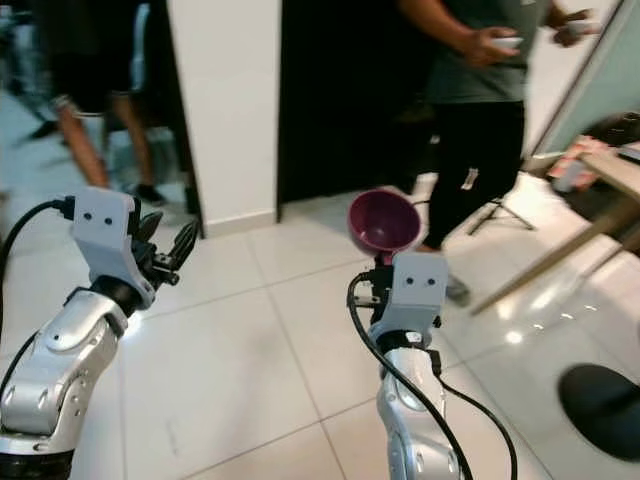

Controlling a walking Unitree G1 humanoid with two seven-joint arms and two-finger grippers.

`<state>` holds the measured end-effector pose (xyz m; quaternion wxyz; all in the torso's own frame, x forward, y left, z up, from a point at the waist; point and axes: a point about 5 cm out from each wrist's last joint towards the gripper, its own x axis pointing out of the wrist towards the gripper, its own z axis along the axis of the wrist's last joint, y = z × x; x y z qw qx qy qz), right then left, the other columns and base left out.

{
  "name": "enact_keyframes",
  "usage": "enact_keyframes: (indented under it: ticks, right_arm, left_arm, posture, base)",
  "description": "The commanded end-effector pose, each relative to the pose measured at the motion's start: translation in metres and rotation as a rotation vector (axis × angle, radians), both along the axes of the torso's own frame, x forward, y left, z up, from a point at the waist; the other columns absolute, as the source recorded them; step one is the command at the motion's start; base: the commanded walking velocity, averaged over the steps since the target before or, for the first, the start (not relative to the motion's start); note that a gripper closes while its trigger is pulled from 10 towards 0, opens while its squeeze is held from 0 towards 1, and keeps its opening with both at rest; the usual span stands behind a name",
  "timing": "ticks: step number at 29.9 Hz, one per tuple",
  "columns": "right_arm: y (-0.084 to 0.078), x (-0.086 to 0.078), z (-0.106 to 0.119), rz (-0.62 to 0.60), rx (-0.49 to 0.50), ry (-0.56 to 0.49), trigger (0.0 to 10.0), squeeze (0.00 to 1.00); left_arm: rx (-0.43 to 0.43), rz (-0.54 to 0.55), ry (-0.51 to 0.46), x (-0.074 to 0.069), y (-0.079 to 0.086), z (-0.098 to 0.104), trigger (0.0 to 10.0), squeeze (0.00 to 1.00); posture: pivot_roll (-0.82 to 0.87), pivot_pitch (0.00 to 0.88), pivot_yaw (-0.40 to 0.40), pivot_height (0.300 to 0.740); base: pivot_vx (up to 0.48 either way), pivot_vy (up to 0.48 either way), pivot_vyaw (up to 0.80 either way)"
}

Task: Setting the table

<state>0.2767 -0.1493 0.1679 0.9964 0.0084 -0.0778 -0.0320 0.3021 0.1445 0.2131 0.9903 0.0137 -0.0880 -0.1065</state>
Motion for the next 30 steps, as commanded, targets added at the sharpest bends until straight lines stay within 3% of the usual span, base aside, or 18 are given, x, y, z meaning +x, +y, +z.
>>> enact_keyframes:
  ticks: [1, 30]
  right_arm:
    - [0.001, -0.0005, 0.0003, 0.004, -0.007, 0.0, 10.0, 0.0]
    - [0.0018, -0.0013, -0.0009, 0.002, -0.006, 0.006, 10.0, 0.0]
  left_arm:
    - [-0.005, 0.0, 0.017, -0.0005, 0.0004, -0.0042, 10.0, 0.0]
    - [-0.023, 0.003, 0.029, -0.0005, 0.0005, -0.0046, 10.0, 0.0]
  posture:
    - [-0.06, 0.007, 0.067, 0.74]
    - [-0.05, 0.01, 0.069, 0.74]
  base:
    - [0.0, 0.0, -0.79]
    - [0.0, 0.0, -0.79]
